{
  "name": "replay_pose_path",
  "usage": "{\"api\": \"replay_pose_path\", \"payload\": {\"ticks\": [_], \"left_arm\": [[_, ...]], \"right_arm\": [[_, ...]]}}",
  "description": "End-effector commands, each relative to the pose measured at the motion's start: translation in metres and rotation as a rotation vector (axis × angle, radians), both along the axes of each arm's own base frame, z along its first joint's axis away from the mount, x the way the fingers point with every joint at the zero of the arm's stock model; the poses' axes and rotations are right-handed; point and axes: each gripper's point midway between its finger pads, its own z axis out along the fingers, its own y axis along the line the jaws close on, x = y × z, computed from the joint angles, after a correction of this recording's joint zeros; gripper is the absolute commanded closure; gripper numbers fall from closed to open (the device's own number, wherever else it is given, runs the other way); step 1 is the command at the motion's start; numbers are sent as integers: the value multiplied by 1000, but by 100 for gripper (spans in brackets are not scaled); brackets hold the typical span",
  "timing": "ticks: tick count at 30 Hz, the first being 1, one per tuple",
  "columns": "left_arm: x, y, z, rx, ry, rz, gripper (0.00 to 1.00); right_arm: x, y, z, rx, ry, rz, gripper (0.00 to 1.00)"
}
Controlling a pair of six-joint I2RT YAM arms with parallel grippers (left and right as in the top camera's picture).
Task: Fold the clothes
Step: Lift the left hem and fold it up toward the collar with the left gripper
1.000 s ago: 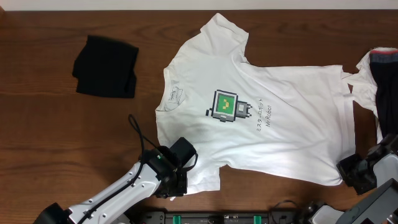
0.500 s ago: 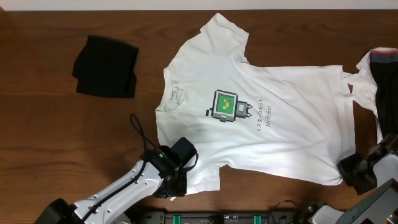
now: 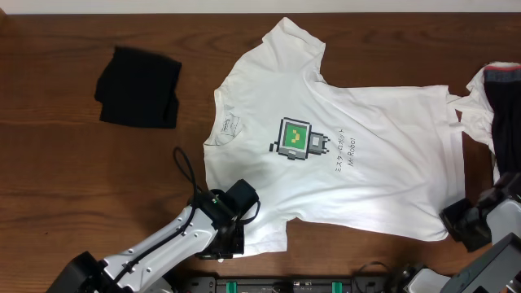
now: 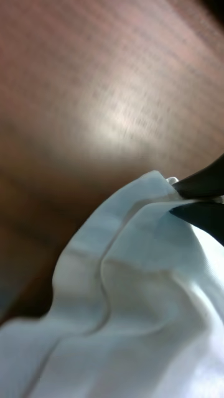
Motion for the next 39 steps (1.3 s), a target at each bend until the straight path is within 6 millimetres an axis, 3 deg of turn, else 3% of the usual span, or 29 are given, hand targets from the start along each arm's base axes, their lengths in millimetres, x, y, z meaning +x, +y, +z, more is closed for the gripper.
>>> {"api": "replay_pose_path", "payload": {"ticks": [1,11,26,33,39], "left_arm": [[16,-14,17,-30,-40,-39,94],[49,-25,71,-49,-110,-61,94],[139,-9,135,-125,-290,18,94],[179,-26,141,-119,-285,-31,94],[219,-20,157,-17,-360,-29,94]], "right_arm": [[7,32,-14,120,-15,60,99],[29,42,23,148,25,144,99],[67,34,65,115,-49,196,99],[87,32,79,80,-95,232,99],[107,22,95,41,-163,237,99]]}}
